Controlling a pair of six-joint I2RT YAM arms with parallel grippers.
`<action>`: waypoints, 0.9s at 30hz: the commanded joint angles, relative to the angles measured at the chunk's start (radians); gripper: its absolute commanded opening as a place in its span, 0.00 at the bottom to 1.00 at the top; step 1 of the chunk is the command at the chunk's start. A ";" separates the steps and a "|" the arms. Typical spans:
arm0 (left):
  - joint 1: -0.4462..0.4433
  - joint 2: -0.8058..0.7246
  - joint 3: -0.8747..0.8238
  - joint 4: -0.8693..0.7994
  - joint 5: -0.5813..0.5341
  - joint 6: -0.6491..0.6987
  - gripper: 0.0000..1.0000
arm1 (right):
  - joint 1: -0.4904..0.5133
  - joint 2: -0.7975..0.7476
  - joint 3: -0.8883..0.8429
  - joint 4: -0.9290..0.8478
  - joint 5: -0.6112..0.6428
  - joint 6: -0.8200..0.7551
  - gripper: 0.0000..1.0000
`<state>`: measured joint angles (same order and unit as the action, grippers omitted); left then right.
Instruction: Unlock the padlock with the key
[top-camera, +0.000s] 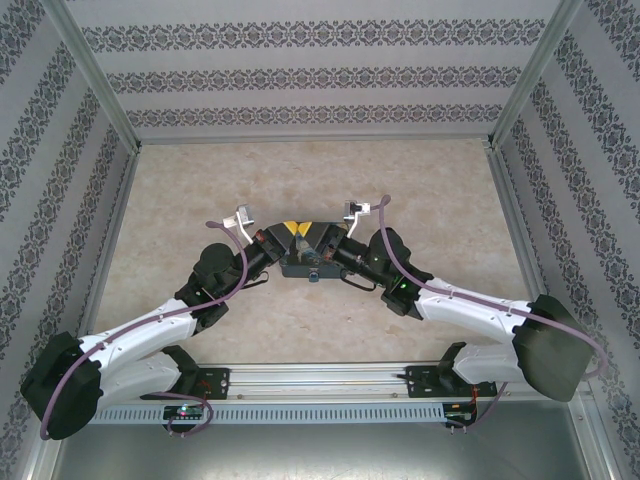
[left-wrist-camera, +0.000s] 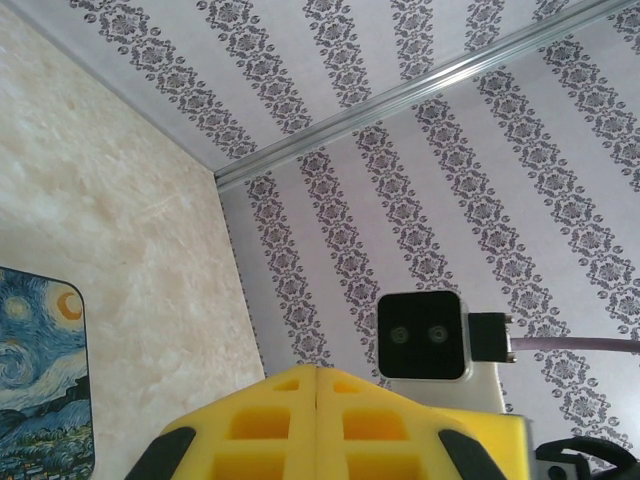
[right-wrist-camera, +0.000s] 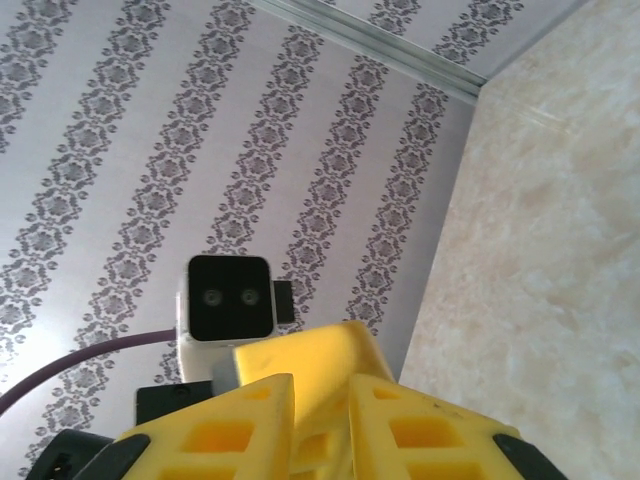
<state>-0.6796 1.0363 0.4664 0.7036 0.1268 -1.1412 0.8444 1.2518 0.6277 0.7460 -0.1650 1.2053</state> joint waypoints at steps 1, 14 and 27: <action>-0.003 -0.005 -0.009 0.017 0.011 -0.004 0.00 | -0.001 -0.012 -0.003 0.049 -0.023 -0.019 0.23; -0.002 -0.038 0.001 -0.119 0.008 -0.013 0.00 | -0.017 -0.056 -0.054 -0.127 0.007 -0.016 0.27; 0.067 -0.286 -0.131 -0.691 -0.138 -0.161 0.90 | 0.058 -0.006 -0.022 -0.754 0.022 -0.377 0.46</action>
<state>-0.6449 0.7567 0.3614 0.1448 0.0036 -1.2541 0.8738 1.1873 0.5381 0.1692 -0.1398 0.9867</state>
